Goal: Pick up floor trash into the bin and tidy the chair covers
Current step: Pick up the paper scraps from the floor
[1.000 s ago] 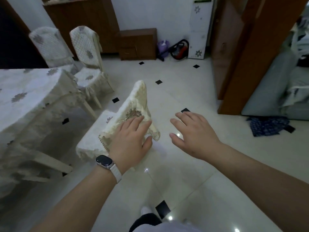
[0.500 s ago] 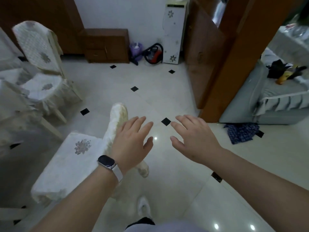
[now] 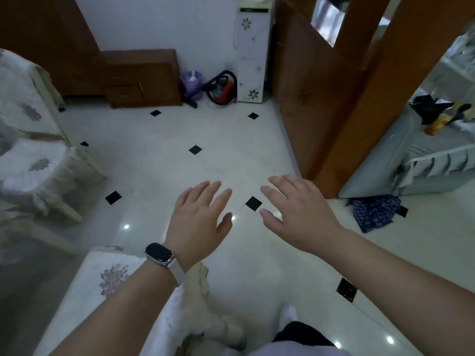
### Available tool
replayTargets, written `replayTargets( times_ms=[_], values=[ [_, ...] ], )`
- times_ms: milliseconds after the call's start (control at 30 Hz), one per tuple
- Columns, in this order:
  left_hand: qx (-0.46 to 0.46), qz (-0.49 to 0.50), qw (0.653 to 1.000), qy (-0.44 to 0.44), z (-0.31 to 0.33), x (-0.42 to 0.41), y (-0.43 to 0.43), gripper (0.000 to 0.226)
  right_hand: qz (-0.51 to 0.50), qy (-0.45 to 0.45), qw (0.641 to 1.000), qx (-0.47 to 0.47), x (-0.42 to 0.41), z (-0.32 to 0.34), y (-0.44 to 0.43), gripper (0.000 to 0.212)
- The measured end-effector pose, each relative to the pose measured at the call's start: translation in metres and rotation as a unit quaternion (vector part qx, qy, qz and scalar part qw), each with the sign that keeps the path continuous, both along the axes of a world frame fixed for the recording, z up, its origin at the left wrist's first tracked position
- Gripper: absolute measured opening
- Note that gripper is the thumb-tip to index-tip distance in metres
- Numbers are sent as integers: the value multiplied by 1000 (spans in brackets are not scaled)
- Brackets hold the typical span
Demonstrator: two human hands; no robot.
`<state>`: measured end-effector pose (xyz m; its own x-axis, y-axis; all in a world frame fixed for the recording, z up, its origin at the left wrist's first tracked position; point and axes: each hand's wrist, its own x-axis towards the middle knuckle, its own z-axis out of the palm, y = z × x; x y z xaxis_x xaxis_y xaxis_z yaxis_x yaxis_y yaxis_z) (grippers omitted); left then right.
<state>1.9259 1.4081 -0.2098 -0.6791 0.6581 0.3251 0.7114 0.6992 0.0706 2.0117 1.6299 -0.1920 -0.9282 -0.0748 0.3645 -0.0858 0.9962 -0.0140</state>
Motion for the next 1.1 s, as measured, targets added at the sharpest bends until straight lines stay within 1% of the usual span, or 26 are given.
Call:
replayTargets(
  times_ms=[133,300,433,600,800,933,1100],
  values=[
    [10,4,1000,5,-8,-51,33,45,-2,-2,1000,-23,-54,-12,38,47],
    [-18,31,999,-4,-6,-123,83,46,-1,-6,999,-47,-138,-26,99,48],
    [-57,41,998,4,8,-183,129,49,11,-15,997,-70,-202,-20,151,49],
    [-52,74,995,27,25,-255,173,47,49,1,997,-58,-289,-9,206,48],
    [-46,118,992,14,21,-318,169,45,90,-26,993,-70,-378,-6,204,52],
    [-39,151,988,-1,4,-372,154,46,116,-32,990,-68,-443,-18,192,51],
    [-22,145,989,0,-16,-472,135,47,114,-45,992,-33,-534,-25,171,50]
  ],
)
